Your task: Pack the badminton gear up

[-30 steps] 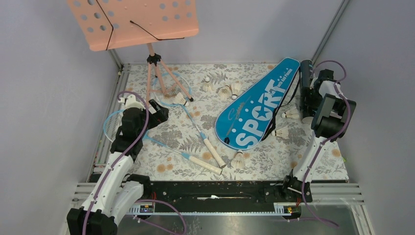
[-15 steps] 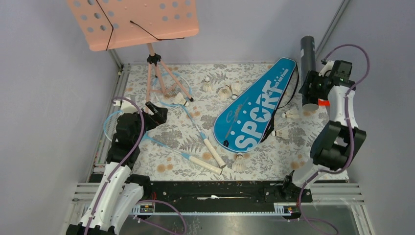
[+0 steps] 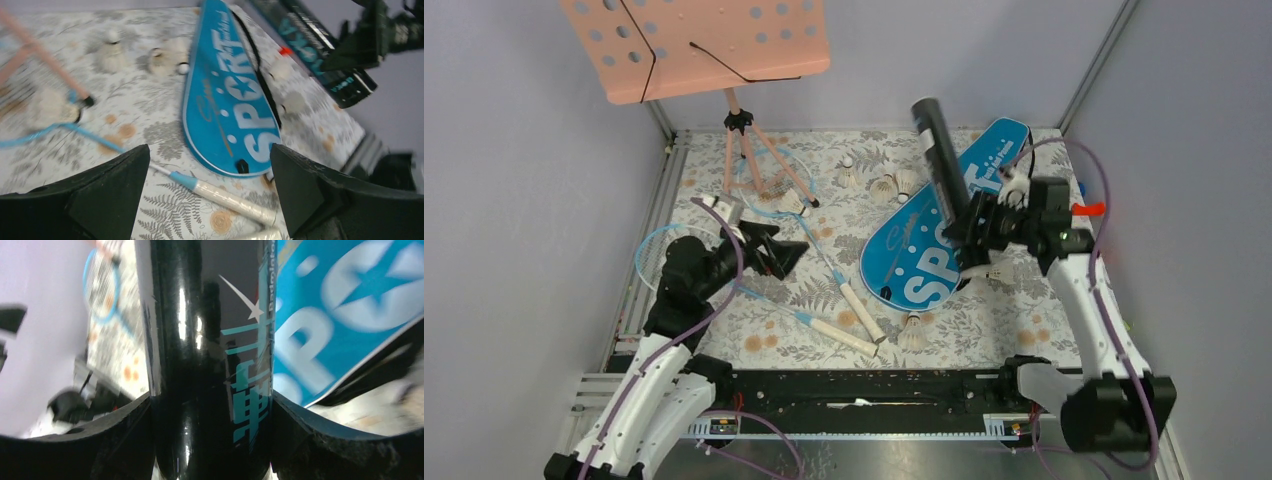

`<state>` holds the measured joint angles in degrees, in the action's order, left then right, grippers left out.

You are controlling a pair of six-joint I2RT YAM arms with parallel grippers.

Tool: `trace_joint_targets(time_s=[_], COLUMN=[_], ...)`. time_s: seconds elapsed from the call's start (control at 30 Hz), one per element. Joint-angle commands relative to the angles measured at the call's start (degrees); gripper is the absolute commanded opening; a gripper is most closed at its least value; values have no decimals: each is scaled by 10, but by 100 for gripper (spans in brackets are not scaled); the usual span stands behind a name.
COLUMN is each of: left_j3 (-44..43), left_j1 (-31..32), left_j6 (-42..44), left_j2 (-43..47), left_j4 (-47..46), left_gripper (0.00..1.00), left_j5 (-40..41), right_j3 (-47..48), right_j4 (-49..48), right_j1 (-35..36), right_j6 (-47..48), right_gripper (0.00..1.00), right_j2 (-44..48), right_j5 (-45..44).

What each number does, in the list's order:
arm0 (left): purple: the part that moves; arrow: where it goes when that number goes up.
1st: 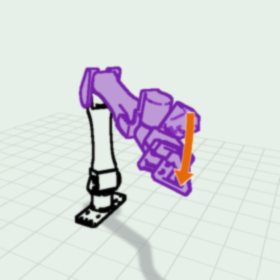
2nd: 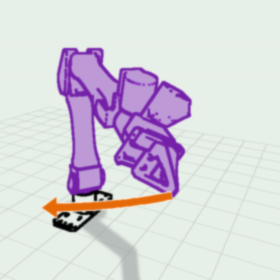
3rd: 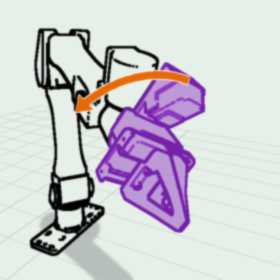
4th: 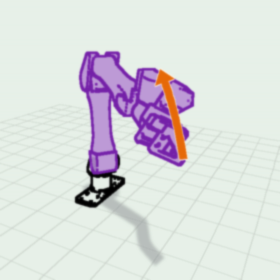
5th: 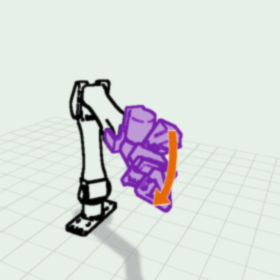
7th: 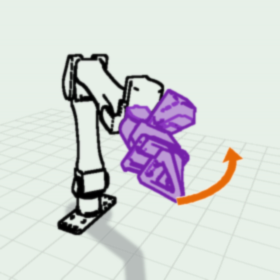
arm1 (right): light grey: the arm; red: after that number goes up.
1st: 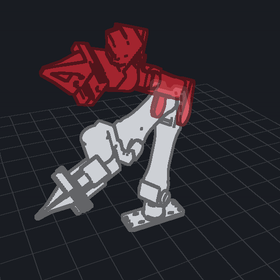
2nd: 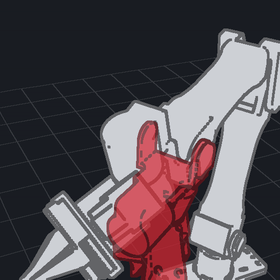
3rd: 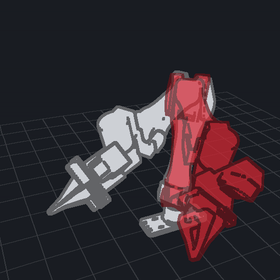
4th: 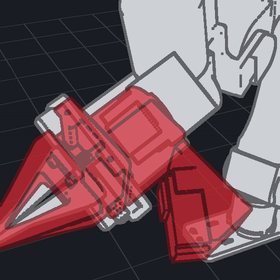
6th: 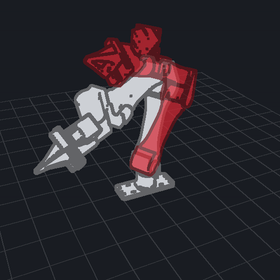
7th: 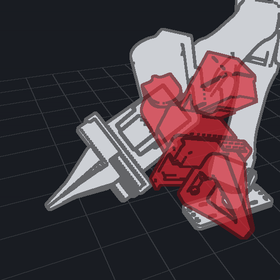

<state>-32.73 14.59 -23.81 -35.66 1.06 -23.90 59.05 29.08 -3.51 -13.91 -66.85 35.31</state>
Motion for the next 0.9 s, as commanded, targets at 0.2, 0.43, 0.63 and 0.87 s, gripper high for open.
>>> trace_joint_targets(time_s=[0.2,0.43,0.63,0.87], left_j3=[-119,-279,-287,-341], left_j1=[243,350,359,369], left_j6=[617,896,1000,904], left_j2=[-52,-205,-245,-318], left_j4=[73,302,328,290], left_gripper=[99,99,99,99], left_j5=[-161,-107,-86,-65], right_j3=[-149,-127,-106,-35], right_j4=[7,119,149,164], right_j1=[128,186,248,330], right_j6=[-120,-78,-68,-63], right_gripper=[23,23,23,23], right_j2=[210,187,162,115], right_j5=[83,120,124,135])
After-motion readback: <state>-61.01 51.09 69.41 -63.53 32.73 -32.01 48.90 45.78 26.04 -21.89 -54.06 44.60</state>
